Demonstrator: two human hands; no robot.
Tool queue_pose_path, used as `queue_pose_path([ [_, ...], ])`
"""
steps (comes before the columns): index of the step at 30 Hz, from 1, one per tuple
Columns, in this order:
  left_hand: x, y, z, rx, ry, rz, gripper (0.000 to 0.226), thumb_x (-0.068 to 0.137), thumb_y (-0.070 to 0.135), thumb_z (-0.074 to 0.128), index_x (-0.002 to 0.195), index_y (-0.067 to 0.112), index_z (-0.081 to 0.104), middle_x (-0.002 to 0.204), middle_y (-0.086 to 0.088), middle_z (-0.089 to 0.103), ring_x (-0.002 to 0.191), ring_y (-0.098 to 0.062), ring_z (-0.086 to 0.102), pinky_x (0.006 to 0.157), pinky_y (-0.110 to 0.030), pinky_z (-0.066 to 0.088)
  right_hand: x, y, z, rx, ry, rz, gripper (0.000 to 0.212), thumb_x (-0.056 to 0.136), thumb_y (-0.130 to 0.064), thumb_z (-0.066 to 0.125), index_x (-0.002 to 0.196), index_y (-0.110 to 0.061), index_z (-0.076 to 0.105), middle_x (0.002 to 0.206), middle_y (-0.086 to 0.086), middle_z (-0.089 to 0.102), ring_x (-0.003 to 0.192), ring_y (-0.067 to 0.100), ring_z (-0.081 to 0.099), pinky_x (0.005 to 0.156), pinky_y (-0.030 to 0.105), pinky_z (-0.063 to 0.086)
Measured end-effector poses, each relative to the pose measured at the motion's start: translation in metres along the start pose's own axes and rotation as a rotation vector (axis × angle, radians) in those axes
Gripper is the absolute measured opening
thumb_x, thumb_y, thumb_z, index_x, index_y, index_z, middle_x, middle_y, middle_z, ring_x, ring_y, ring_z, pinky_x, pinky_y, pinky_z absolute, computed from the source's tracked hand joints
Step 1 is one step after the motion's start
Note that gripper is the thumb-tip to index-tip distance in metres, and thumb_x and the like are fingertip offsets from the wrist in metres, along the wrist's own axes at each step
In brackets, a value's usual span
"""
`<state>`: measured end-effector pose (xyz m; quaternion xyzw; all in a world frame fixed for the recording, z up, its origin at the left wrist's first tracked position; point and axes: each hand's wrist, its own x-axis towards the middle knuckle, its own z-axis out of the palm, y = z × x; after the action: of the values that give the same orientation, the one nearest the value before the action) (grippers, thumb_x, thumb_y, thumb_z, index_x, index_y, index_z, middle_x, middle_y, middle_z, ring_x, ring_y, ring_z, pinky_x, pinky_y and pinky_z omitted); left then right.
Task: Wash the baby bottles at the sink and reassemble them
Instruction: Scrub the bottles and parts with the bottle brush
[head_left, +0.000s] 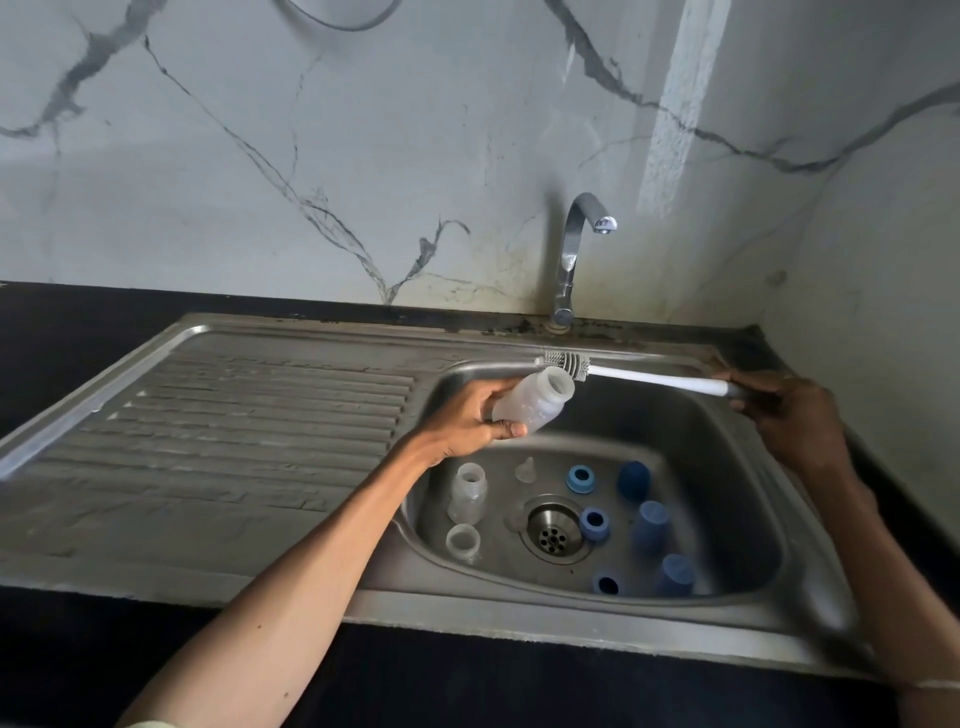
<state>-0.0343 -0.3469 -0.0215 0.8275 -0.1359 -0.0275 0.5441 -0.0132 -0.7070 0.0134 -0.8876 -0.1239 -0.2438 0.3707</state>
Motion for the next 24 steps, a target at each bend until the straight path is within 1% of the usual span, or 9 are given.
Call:
queue_pose_path([
  [4, -0.003, 0.0, -0.005, -0.005, 0.041, -0.008, 0.075, 0.075, 0.004, 0.084, 0.141, 0.013, 0.052, 0.138, -0.004, 0.061, 0.129, -0.018, 0.056, 0.111, -0.046, 0.044, 0.004, -0.002, 0.011, -0.047, -0.061, -0.029, 0.038, 0.08, 0.008, 0.071, 0.117, -0.002, 0.069, 0.118, 0.017, 0.067, 0.106, 0.018, 0.057, 0.099, 0.025, 0.037],
  [7, -0.005, -0.001, -0.006, 0.027, 0.037, 0.003, 0.078, 0.069, 0.02, 0.088, 0.14, 0.019, 0.055, 0.138, 0.0, 0.062, 0.129, -0.016, 0.057, 0.111, -0.049, 0.044, 0.005, 0.002, 0.014, -0.04, -0.047, -0.01, 0.04, 0.08, 0.007, 0.071, 0.118, -0.006, 0.068, 0.116, 0.017, 0.068, 0.106, 0.023, 0.061, 0.098, 0.027, 0.038],
  [12, -0.004, -0.002, -0.007, 0.012, 0.04, 0.005, 0.076, 0.073, 0.002, 0.084, 0.142, 0.009, 0.052, 0.139, -0.005, 0.06, 0.13, -0.017, 0.056, 0.114, -0.045, 0.041, 0.006, -0.003, 0.017, -0.046, -0.059, -0.027, 0.037, 0.081, 0.005, 0.071, 0.116, -0.007, 0.071, 0.115, 0.011, 0.069, 0.109, 0.02, 0.061, 0.1, 0.022, 0.038],
  [15, -0.003, -0.005, -0.011, 0.019, 0.029, 0.008, 0.078, 0.072, 0.005, 0.085, 0.143, 0.01, 0.053, 0.139, -0.003, 0.061, 0.13, -0.016, 0.056, 0.113, -0.045, 0.042, 0.005, 0.001, 0.008, -0.011, -0.029, 0.003, 0.04, 0.08, 0.005, 0.071, 0.115, -0.014, 0.069, 0.111, 0.001, 0.067, 0.105, 0.018, 0.061, 0.11, 0.037, 0.039],
  [17, -0.001, -0.006, -0.008, 0.014, 0.012, 0.006, 0.076, 0.073, -0.003, 0.083, 0.142, 0.007, 0.052, 0.139, -0.004, 0.06, 0.129, -0.015, 0.056, 0.114, -0.044, 0.041, 0.003, 0.0, 0.007, -0.027, -0.039, -0.018, 0.042, 0.08, 0.007, 0.07, 0.114, -0.017, 0.068, 0.106, -0.005, 0.064, 0.104, 0.017, 0.06, 0.112, 0.023, 0.034],
  [19, -0.001, -0.006, -0.006, 0.018, 0.012, 0.014, 0.076, 0.073, -0.005, 0.082, 0.141, 0.006, 0.053, 0.137, -0.004, 0.061, 0.129, -0.015, 0.057, 0.114, -0.043, 0.041, 0.004, -0.004, 0.013, -0.049, -0.065, -0.042, 0.037, 0.081, 0.007, 0.069, 0.113, -0.011, 0.071, 0.109, 0.0, 0.066, 0.108, 0.015, 0.058, 0.096, -0.005, 0.024],
  [20, -0.001, -0.006, -0.006, 0.013, 0.011, 0.02, 0.076, 0.073, -0.005, 0.083, 0.141, 0.006, 0.053, 0.138, -0.004, 0.061, 0.129, -0.015, 0.056, 0.114, -0.042, 0.041, 0.006, -0.005, 0.015, -0.046, -0.076, -0.046, 0.035, 0.081, 0.007, 0.069, 0.113, -0.008, 0.072, 0.113, 0.004, 0.067, 0.11, 0.014, 0.057, 0.091, -0.01, 0.02],
  [22, -0.001, -0.006, -0.008, 0.014, 0.011, 0.016, 0.077, 0.073, -0.002, 0.084, 0.142, 0.008, 0.052, 0.14, -0.003, 0.06, 0.13, -0.014, 0.055, 0.115, -0.042, 0.04, 0.006, -0.004, 0.012, -0.023, -0.077, -0.047, 0.035, 0.081, 0.007, 0.068, 0.113, -0.007, 0.072, 0.114, 0.008, 0.07, 0.109, 0.015, 0.06, 0.092, -0.009, 0.021],
  [24, -0.001, -0.006, -0.008, 0.018, 0.013, 0.001, 0.077, 0.073, -0.001, 0.084, 0.142, 0.008, 0.052, 0.14, -0.002, 0.06, 0.13, -0.012, 0.055, 0.115, -0.042, 0.039, 0.006, 0.001, 0.005, 0.034, -0.066, -0.02, 0.033, 0.08, 0.003, 0.069, 0.109, -0.012, 0.074, 0.104, 0.001, 0.072, 0.104, 0.015, 0.065, 0.106, 0.009, 0.032],
])
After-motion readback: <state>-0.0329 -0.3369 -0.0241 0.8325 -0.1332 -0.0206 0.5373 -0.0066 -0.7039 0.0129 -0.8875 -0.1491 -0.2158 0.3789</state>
